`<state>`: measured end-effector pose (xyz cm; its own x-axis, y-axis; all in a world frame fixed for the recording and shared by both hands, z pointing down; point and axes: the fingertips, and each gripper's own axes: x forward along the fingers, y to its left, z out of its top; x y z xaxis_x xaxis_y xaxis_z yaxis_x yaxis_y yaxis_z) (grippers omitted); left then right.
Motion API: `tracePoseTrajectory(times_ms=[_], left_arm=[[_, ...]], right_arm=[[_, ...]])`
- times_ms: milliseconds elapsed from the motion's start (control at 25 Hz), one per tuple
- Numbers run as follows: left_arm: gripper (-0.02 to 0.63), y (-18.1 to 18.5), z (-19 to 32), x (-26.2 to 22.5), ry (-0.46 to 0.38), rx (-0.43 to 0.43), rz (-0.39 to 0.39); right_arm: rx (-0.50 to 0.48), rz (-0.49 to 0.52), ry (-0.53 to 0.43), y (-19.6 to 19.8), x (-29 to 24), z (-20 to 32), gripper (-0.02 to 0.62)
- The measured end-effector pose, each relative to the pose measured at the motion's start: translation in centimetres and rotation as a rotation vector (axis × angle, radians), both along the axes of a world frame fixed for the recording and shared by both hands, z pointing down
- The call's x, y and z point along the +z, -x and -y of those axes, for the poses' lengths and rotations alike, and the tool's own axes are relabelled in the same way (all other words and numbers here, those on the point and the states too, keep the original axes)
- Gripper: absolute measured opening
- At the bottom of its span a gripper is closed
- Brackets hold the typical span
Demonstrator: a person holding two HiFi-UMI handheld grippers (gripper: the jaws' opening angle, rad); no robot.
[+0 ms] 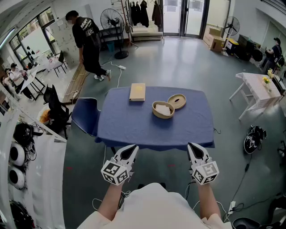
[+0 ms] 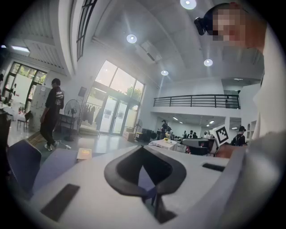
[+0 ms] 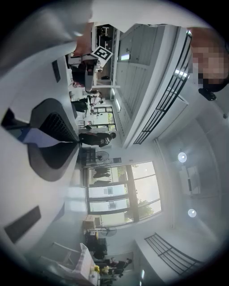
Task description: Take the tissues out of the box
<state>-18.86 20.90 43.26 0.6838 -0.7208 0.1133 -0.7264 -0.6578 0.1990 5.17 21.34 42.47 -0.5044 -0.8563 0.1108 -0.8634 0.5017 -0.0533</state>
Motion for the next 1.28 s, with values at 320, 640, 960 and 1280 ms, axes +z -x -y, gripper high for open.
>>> tracePoseTrajectory(times_ms=[320,640,960,1280], left_arm=[[0.008,0.5,0.0,-0.1,0.002,0.001,-0.002],[0.008,0.1,-0.3,0.3,0.009,0.003,0.003],[0.008,-1.1,-0.5,0.5,0.005,0.007,0.026],[0.009,-2.7,-0.6,0.8,-0.001,-0.032,0.056]], right_arm=[[-0.006,-0.003,-0.005,0.6,-0.3,-0.1,0.034],[0.009,0.004,-0.001,0.4,-0.1,-0.2,0.034],[0.005,0.009,0.013,-0.7,0.5,-0.2,0.035],[-0.016,0.013,0.040,-2.2,1.7,-0.1,0.035]])
